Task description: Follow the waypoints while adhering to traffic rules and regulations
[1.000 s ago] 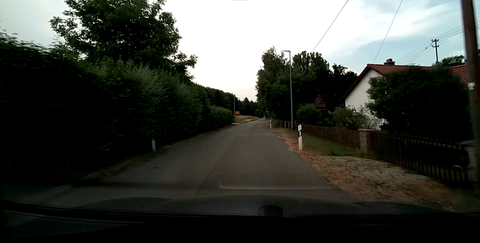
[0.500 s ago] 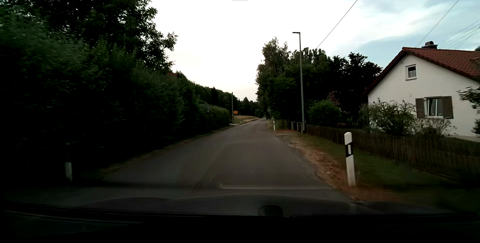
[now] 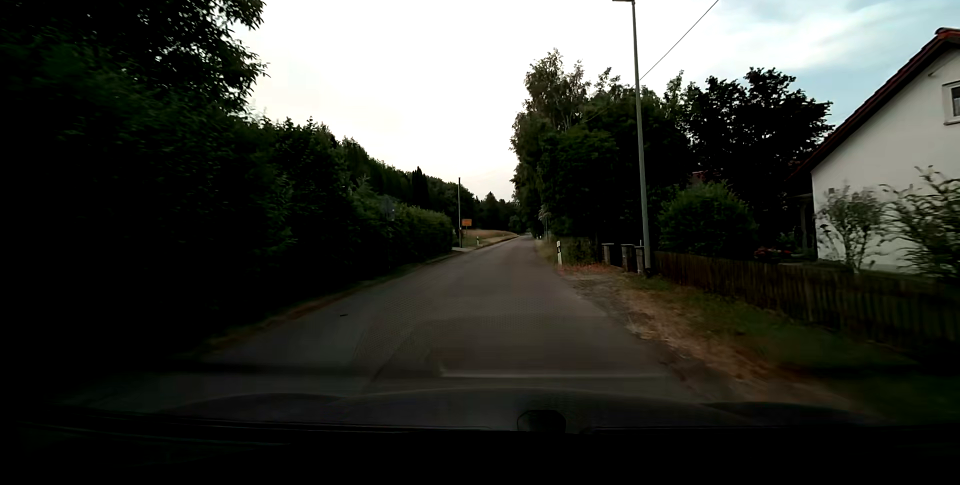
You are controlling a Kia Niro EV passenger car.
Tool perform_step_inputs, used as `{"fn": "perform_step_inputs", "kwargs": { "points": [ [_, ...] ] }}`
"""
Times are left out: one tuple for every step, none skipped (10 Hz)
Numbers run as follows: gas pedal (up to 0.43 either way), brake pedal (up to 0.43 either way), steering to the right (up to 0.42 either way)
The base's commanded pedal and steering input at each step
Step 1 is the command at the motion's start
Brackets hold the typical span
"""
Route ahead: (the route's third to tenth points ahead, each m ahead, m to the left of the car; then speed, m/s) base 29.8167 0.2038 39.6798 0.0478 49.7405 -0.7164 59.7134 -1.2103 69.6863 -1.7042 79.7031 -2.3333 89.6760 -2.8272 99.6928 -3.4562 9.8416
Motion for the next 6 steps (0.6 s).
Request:
{"fn": "perform_step_inputs", "kwargs": {
  "points": [
    [0.059,0.006,-0.001],
    [0.059,0.006,0.000],
    [0.059,0.006,0.000],
    [0.059,0.006,0.000],
    [0.059,0.006,0.000],
    [0.059,0.006,0.003]
  ]
}}
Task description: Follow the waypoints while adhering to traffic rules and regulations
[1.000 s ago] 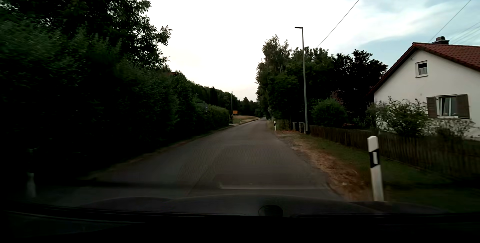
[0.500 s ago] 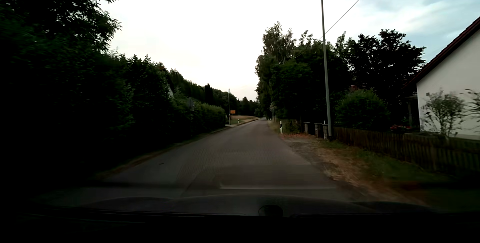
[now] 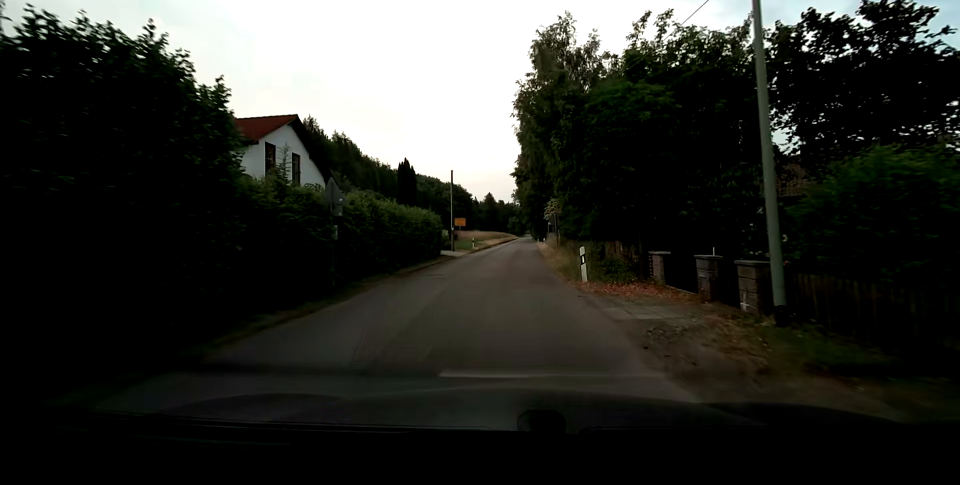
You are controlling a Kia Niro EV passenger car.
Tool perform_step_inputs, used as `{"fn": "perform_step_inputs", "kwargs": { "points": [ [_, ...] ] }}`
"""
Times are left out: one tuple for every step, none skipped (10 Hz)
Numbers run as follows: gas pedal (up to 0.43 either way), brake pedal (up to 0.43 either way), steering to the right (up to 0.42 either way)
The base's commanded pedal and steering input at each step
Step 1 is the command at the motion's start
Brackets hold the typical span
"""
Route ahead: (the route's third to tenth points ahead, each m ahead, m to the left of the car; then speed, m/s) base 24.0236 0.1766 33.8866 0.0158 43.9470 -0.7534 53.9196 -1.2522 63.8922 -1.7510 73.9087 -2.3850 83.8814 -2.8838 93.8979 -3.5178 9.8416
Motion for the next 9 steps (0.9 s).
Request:
{"fn": "perform_step_inputs", "kwargs": {
  "points": [
    [0.059,0.006,0.004],
    [0.059,0.006,0.005],
    [0.059,0.006,0.005],
    [0.059,0.006,0.005],
    [0.059,0.006,0.006],
    [0.059,0.006,0.011],
    [0.059,0.006,0.011],
    [0.059,0.006,0.010],
    [0.059,0.006,0.010]
  ]
}}
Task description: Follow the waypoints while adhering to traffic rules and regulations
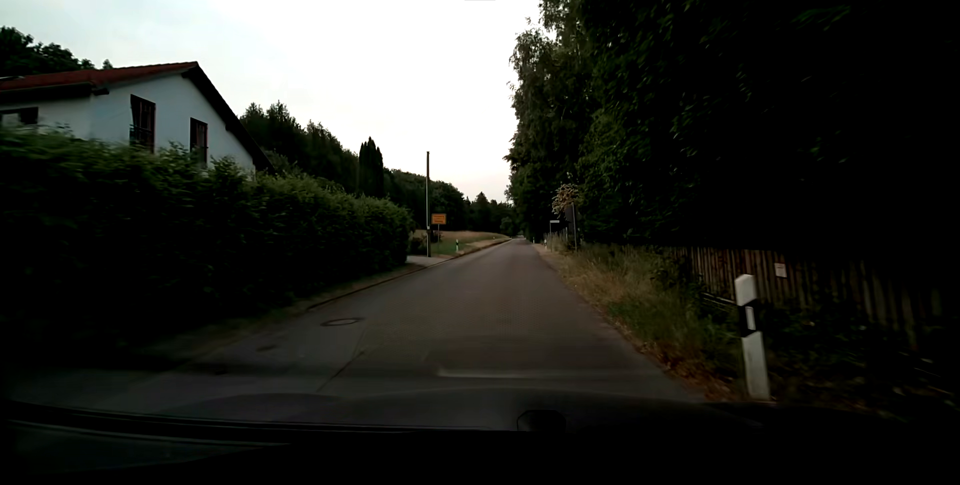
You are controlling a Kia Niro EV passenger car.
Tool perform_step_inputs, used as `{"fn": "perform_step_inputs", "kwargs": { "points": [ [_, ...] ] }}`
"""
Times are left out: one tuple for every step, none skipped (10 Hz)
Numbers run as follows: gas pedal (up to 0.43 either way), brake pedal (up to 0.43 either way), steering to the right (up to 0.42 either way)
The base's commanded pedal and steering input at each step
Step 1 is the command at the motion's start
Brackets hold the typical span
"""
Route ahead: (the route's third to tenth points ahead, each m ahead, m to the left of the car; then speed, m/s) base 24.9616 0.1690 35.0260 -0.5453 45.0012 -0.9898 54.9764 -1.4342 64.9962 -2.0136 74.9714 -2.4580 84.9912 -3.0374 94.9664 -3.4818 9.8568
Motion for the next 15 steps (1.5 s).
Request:
{"fn": "perform_step_inputs", "kwargs": {
  "points": [
    [0.059,0.006,0.010],
    [0.059,0.006,0.010],
    [0.059,0.006,0.009],
    [0.059,0.006,0.009],
    [0.059,0.006,0.009],
    [0.059,0.006,0.008],
    [0.059,0.006,0.009],
    [0.059,0.006,0.008],
    [0.067,0.006,0.008],
    [0.087,0.006,0.008],
    [0.118,0.006,0.008],
    [0.189,0.006,0.008],
    [0.240,0.006,0.007],
    [0.268,0.006,0.006],
    [0.319,0.006,0.006]
  ]
}}
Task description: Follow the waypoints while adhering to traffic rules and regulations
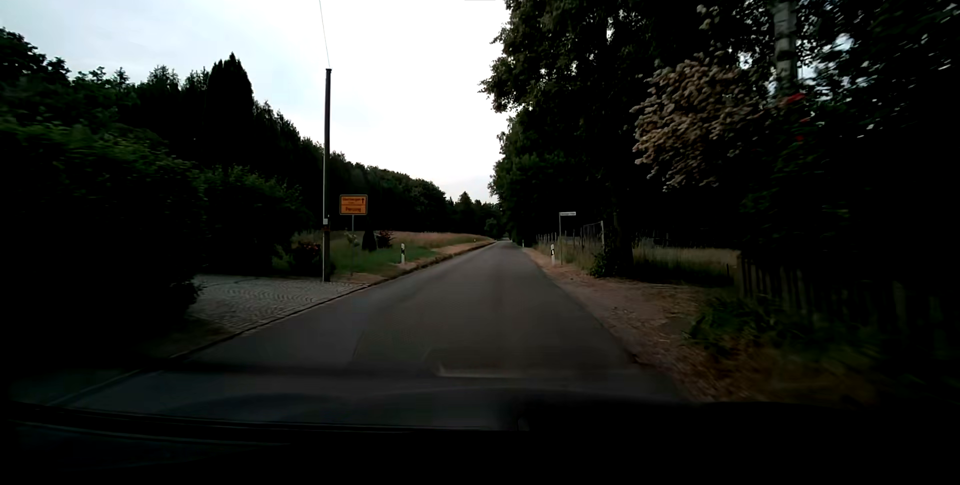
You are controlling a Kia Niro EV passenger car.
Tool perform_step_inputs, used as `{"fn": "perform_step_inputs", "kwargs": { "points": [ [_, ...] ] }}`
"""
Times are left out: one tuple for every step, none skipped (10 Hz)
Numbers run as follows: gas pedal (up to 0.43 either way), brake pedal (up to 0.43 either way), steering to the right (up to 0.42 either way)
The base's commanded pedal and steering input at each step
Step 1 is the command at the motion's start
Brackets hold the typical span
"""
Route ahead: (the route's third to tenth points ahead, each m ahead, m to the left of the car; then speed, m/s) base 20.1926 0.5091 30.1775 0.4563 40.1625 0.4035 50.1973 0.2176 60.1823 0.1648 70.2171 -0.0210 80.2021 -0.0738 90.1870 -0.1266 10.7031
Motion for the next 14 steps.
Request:
{"fn": "perform_step_inputs", "kwargs": {
  "points": [
    [0.350,0.006,0.006],
    [0.358,0.006,0.004],
    [0.378,0.006,0.003],
    [0.390,0.006,0.003],
    [0.421,0.006,0.003],
    [0.421,0.006,0.003],
    [0.421,0.006,-0.001],
    [0.421,0.006,-0.008],
    [0.441,0.006,-0.012],
    [0.441,0.006,-0.011],
    [0.441,0.006,-0.009],
    [0.449,0.006,-0.006],
    [0.449,0.006,-0.005],
    [0.449,0.006,-0.005]
  ]
}}
